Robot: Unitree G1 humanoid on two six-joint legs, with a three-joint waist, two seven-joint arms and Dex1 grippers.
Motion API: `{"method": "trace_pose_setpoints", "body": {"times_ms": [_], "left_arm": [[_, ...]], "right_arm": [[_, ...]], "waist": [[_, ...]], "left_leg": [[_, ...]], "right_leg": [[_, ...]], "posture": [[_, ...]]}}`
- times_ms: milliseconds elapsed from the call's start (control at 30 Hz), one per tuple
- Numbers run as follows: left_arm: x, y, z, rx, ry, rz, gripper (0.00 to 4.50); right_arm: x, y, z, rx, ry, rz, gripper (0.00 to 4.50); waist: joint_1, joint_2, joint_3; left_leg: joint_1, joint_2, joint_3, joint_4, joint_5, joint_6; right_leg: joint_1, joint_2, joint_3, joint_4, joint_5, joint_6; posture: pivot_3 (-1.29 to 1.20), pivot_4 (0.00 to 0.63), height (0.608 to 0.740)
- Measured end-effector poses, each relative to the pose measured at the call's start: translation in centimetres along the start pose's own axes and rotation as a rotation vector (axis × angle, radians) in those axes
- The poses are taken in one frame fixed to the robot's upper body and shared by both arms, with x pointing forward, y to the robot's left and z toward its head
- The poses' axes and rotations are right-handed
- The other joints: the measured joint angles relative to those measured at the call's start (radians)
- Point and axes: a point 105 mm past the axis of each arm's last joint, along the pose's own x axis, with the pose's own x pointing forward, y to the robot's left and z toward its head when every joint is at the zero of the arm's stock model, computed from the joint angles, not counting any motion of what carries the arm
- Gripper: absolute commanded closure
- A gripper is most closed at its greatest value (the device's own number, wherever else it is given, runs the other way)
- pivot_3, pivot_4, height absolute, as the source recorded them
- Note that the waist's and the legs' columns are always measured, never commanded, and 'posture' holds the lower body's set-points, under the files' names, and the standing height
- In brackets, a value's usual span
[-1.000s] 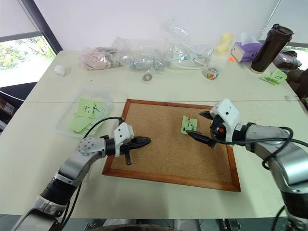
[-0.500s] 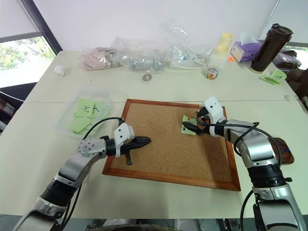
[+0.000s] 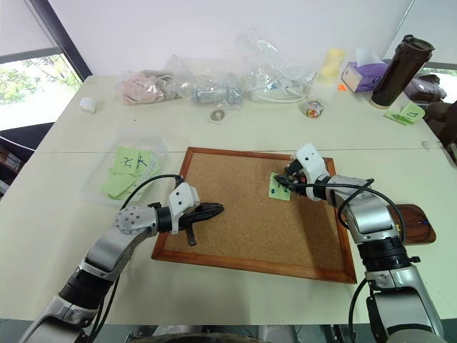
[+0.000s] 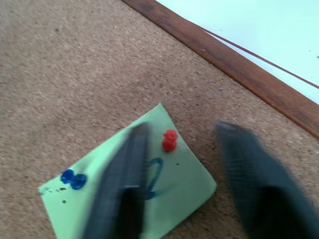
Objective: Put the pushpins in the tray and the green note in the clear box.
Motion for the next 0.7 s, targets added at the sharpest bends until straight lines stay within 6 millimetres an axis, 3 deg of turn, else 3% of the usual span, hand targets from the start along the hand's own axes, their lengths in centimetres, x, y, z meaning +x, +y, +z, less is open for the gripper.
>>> {"method": "trace_pose_setpoints", "body": {"times_ms": [33, 267, 400, 567, 633, 700], "left_arm": [[0.0, 0.0, 0.0, -0.001, 0.0, 0.003, 4.5], [0.1, -0.1, 0.1, 0.0, -0.002, 0.002, 4.5], [0.1, -0.1, 0.1, -0.006, 0.003, 0.0, 4.5], [0.1, -0.2, 0.1, -0.012, 0.01, -0.003, 4.5], [0.1, -0.3, 0.2, -0.013, 0.011, -0.004, 4.5], [0.2, -0.3, 0.2, -0.014, 0.011, -0.004, 4.5]], "right_arm": [[0.1, 0.2, 0.0, -0.005, -0.001, 0.016, 4.44], [-0.3, 0.3, 0.2, -0.013, -0.001, 0.018, 4.44], [-1.6, 0.1, 1.4, -0.01, -0.037, 0.0, 4.44], [-7.1, -3.0, 5.5, 0.025, -0.175, -0.171, 4.44], [-9.5, -3.9, 5.9, 0.063, -0.207, -0.236, 4.44], [-11.9, -5.1, 4.9, 0.118, -0.202, -0.312, 4.44]], "waist": [[0.0, 0.0, 0.0], [0.003, 0.0, 0.0], [0.004, 0.0, 0.0], [0.005, 0.0, 0.0], [0.006, 0.0, 0.0], [0.006, 0.0, 0.0]], "left_leg": [[0.0, 0.0, 0.0, 0.0, 0.0, 0.0], [-0.001, 0.0, 0.0, 0.0, 0.0, 0.0], [-0.002, 0.0, 0.0, 0.0, 0.0, 0.0], [-0.001, 0.0, 0.0, -0.001, 0.0, 0.0], [-0.001, 0.0, 0.0, -0.001, 0.0, 0.0], [-0.001, 0.0, 0.0, -0.001, 0.0, 0.0]], "right_leg": [[0.0, 0.0, 0.0, 0.0, 0.0, 0.0], [-0.001, 0.0, 0.0, 0.0, 0.0, 0.0], [-0.002, 0.0, 0.0, 0.0, 0.0, 0.0], [-0.001, 0.0, 0.0, -0.001, 0.0, 0.0], [-0.001, 0.0, 0.0, -0.001, 0.0, 0.0], [0.0, 0.0, 0.0, -0.001, 0.0, 0.0]], "posture": [[0.0, 0.15, 0.74], [0.0, 0.15, 0.74], [0.0, 0.15, 0.74], [0.0, 0.15, 0.74], [0.0, 0.15, 0.74], [0.0, 0.15, 0.74]]}}
